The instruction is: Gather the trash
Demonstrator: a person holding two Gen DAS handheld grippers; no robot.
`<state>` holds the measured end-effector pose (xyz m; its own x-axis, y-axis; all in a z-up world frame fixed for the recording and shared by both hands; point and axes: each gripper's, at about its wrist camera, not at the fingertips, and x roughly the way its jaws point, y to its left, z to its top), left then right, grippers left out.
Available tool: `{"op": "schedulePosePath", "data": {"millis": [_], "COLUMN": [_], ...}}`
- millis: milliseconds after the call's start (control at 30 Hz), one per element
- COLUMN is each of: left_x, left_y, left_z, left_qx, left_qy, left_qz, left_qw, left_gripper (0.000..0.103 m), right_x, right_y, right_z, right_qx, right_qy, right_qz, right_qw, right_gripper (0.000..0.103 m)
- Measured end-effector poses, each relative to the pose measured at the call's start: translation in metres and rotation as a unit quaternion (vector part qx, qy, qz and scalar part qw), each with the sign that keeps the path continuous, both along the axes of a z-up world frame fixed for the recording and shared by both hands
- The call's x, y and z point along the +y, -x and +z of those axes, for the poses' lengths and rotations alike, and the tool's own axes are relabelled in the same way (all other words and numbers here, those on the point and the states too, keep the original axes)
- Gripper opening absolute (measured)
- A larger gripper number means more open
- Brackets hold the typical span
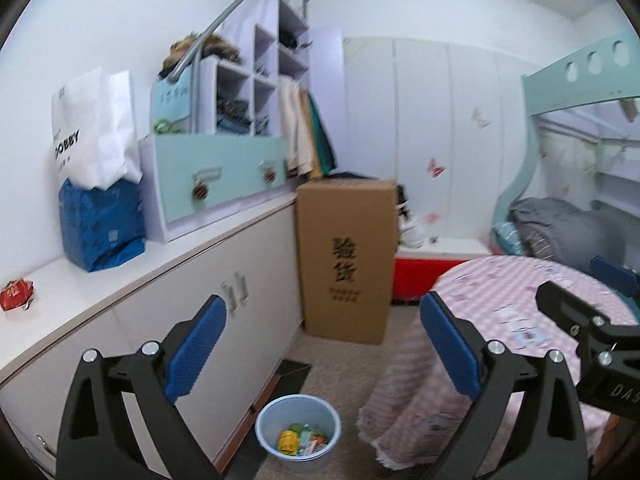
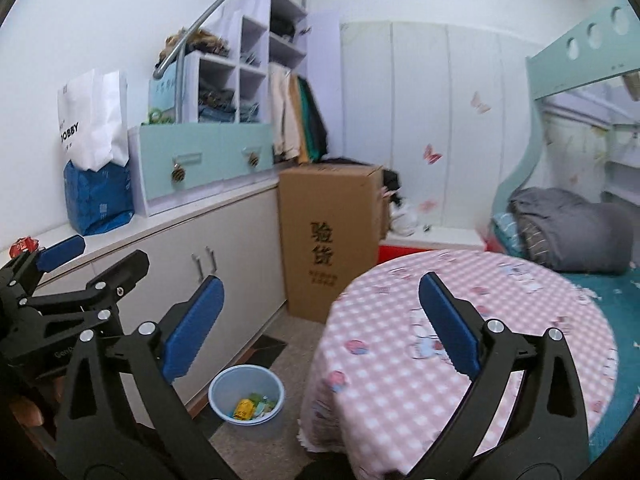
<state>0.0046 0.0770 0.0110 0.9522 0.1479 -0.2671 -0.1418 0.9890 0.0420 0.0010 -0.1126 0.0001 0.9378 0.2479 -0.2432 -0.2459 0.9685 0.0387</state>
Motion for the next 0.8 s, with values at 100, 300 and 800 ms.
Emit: {"op": "schedulePosePath", "data": {"millis": [100, 300, 800], "left_x": [-0.019, -0.046, -0.068], "left_y": [0.018, 0.046, 0.061], "left_z": [0.007, 0.011, 0.009], "left_qx": [-0.011, -0.026, -0.029], "left_qy": [-0.002, -0.014, -0.026], "left_qz": [-0.012, -0.033, -0.043], "left_qw": [0.9999, 0.9990, 0.9983], "left_gripper": [0.097, 0.097, 0.097], "right_x": [-0.013, -0.026, -0.043], "right_y": [0.019, 0.045, 0.058], "right_z": [0.001, -0.006, -0.009], "right_qx": [-0.009, -0.015, -0.015], "right_qy": [-0.001, 0.000, -0.006], "right_qz": [-0.013, -0.026, -0.045], "right_qw": [1.000, 1.000, 0.999], "right_gripper": [0.096, 0.097, 0.097]}}
